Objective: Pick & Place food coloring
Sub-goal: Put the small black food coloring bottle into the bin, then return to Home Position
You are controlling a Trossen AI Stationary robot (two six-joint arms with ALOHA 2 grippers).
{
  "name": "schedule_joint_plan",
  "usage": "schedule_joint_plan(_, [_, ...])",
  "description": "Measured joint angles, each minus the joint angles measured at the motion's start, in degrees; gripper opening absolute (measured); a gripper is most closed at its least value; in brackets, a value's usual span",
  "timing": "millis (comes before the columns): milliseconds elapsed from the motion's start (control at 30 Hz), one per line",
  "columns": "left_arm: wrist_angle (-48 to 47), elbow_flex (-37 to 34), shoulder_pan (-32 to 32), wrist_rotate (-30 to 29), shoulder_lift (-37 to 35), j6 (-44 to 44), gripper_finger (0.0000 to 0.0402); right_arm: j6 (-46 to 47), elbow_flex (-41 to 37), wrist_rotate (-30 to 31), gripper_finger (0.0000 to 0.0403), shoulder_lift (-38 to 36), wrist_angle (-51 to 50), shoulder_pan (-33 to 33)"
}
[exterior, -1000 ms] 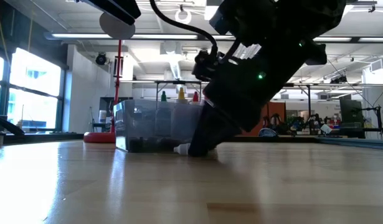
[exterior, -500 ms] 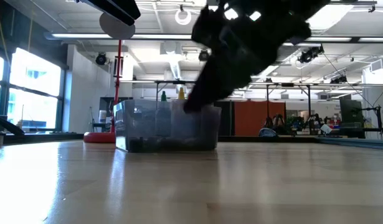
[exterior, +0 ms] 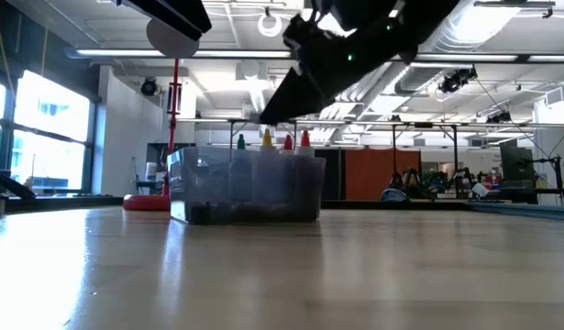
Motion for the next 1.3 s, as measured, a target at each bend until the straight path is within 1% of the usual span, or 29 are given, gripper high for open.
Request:
schedule_joint_plan(100, [-0.16,0.00,1.50,1.53,0.00,0.42,0.0179,-0.88,0.26,0.14,0.0124,1.83,1.31,-0.08])
schedule_joint_plan(267, [-0.79,0.00,4.14,6.16,0.00,0.62,0.0179,-2.01,0.12,0.65,0.0158,1.54,2.47,0.10])
schedule_joint_plan(333, [-1.80,0.00,4.72,6.40,0.00,0.52,0.0179,-2.14,1.08,2.30,0.0168,1.11,1.09,0.14])
schedule_joint_plan(467, [-3.65,0.06,4.60,4.27,-0.06,0.02,0.0179,-2.31,4.22,5.61,0.0176,-0.42,-6.69,0.41])
schedule_joint_plan(567, [-9.09,1.62,4.53,3.83,-0.69,-2.12,0.0179,-4.76,7.87,7.76,0.0173,-3.93,-14.50,1.42])
schedule_joint_plan(667, [-20.28,3.03,4.46,0.72,-3.37,-10.20,0.0179,-5.37,11.94,12.00,0.0168,-9.73,-24.85,3.08])
schedule_joint_plan(767, [-34.56,3.06,3.70,-2.37,-7.27,-19.58,0.0179,-4.77,14.75,15.63,0.0163,-17.11,-35.66,4.49])
schedule_joint_plan(800, [-37.57,2.99,3.17,-3.32,-8.96,-22.86,0.0179,-3.94,14.86,16.06,0.0161,-20.02,-38.32,4.80])
schedule_joint_plan(833, [-37.41,2.24,2.58,-3.94,-10.71,-23.92,0.0179,-2.72,14.59,16.55,0.0159,-22.95,-40.26,5.01])
schedule_joint_plan(900, [-34.76,-1.27,1.10,-4.46,-16.21,-19.62,0.0179,0.31,12.03,14.74,0.0155,-29.92,-42.93,5.10])
schedule_joint_plan(933, [-33.89,-3.22,-0.57,-5.08,-19.16,-18.97,0.0179,1.08,9.62,13.66,0.0153,-33.43,-43.48,5.17])
schedule_joint_plan(1000, [-33.70,-8.21,-3.00,-8.12,-24.76,-20.89,0.0179,2.01,2.67,12.13,0.0148,-41.11,-41.23,5.45])
schedule_joint_plan(1067, [-32.49,-14.67,-5.62,-11.29,-30.43,-23.77,0.0179,2.02,-6.41,11.85,0.0145,-48.33,-34.85,5.75])
schedule_joint_plan(1133, [-28.51,-21.97,-7.93,-15.08,-36.68,-26.07,0.0179,1.32,-15.54,9.62,0.0145,-55.55,-27.09,5.92])
schedule_joint_plan(1200, [-20.63,-29.57,-9.53,-17.99,-43.17,-26.54,0.0179,0.49,-24.06,5.07,0.0146,-62.42,-19.53,5.92])
schedule_joint_plan(1233, [-16.13,-33.15,-10.28,-18.18,-45.98,-25.50,0.0179,0.31,-28.17,2.50,0.0146,-65.40,-15.75,5.91])
schedule_joint_plan(1300, [-5.96,-39.92,-11.51,-17.95,-51.25,-20.26,0.0179,-0.43,-35.26,-1.74,0.0146,-70.78,-9.12,5.92])
